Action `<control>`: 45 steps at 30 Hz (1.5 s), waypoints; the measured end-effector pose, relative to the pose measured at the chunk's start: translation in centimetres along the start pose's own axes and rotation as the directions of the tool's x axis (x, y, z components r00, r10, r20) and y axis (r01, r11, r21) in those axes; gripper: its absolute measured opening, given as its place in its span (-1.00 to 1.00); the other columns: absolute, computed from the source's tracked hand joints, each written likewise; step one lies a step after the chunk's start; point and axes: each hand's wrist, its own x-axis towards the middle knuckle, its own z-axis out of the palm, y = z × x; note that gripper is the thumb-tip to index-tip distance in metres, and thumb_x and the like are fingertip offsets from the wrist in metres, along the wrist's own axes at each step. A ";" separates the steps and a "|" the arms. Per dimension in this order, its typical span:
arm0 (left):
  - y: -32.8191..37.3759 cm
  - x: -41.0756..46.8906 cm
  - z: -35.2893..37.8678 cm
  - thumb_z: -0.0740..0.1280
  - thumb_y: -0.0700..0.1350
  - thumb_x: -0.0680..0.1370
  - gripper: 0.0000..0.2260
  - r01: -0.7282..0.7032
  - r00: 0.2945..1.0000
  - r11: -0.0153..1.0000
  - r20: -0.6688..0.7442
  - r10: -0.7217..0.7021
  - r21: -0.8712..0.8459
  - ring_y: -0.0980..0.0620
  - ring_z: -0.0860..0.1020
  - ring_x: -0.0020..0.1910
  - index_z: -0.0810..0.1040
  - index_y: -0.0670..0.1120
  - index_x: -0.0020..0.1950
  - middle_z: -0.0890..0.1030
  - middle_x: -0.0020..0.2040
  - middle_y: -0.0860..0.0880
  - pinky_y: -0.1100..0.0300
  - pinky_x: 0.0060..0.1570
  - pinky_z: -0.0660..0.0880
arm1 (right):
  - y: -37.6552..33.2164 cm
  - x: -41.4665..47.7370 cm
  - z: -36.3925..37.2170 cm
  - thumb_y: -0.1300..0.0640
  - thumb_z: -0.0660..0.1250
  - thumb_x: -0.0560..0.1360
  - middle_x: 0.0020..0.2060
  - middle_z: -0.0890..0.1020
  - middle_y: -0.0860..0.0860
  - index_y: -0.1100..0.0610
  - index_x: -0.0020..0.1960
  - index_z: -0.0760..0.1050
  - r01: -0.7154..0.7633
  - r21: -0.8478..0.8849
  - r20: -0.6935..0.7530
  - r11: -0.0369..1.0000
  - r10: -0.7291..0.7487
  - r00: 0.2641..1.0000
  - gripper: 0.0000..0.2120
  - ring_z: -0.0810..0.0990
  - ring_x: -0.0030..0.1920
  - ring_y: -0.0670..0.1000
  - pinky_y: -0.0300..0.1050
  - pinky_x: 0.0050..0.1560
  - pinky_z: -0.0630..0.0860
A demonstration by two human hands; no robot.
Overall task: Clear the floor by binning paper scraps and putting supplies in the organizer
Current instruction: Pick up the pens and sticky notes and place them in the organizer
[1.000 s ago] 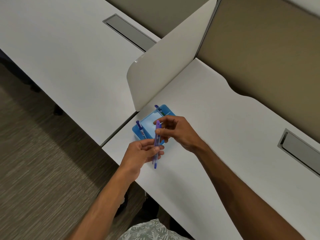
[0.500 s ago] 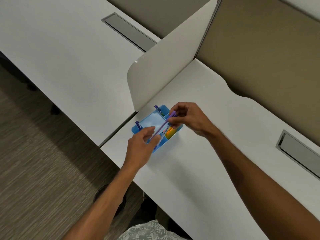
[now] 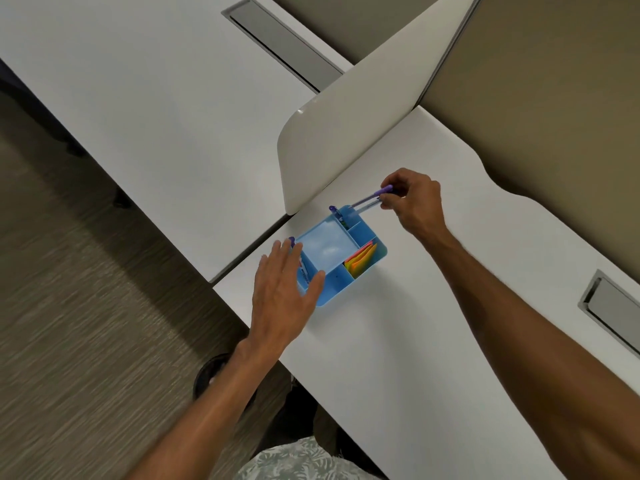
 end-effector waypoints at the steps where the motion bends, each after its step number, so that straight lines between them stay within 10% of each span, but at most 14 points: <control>1: -0.2 0.1 0.0 0.17 0.27 0.57 -0.32 -0.002 1.000 1.000 0.002 0.002 0.011 0.00 0.08 0.61 0.19 -0.07 0.59 0.19 0.61 -0.08 0.11 0.51 -0.01 | 0.1 0.3 0.4 0.23 0.48 0.48 -0.18 0.68 0.03 0.17 0.00 0.60 0.010 -0.032 0.005 0.999 -0.009 1.000 -0.88 0.66 -0.27 -0.14 -0.51 -0.30 0.51; 8: -1.2 1.1 0.9 0.11 0.33 0.55 -0.26 0.014 1.000 0.999 0.016 -0.014 0.041 0.01 -0.02 0.63 0.09 -0.04 0.62 0.06 0.65 -0.07 0.11 0.51 -0.10 | 1.1 1.6 2.6 0.22 0.46 0.50 -0.10 0.71 0.12 0.19 0.02 0.61 0.059 -0.203 0.068 0.977 -0.046 0.997 -0.89 0.69 -0.12 0.05 -0.11 0.01 0.67; 30: -2.2 1.4 2.1 0.13 0.29 0.57 -0.25 0.010 1.000 0.997 0.027 -0.012 0.071 0.00 -0.12 0.63 0.00 -0.05 0.64 -0.07 0.66 -0.08 -0.05 0.60 -0.08 | 2.7 0.8 5.6 0.06 0.45 0.51 0.10 0.67 0.14 0.16 0.25 0.54 0.071 -0.425 0.157 0.903 -0.003 0.988 -0.64 0.67 0.00 0.12 0.08 0.06 0.64; 45: -0.4 -3.1 0.6 0.01 0.35 0.58 -0.27 -0.042 0.998 0.972 -0.041 0.052 0.230 -0.05 -0.19 0.63 -0.14 0.05 0.64 -0.14 0.66 -0.08 -0.13 0.58 -0.14 | 1.3 -9.7 1.6 -0.23 0.15 0.62 0.58 0.21 0.05 -0.02 0.59 0.14 0.223 -0.469 0.159 0.854 -0.167 0.973 -0.38 0.24 0.55 0.09 0.08 0.49 0.22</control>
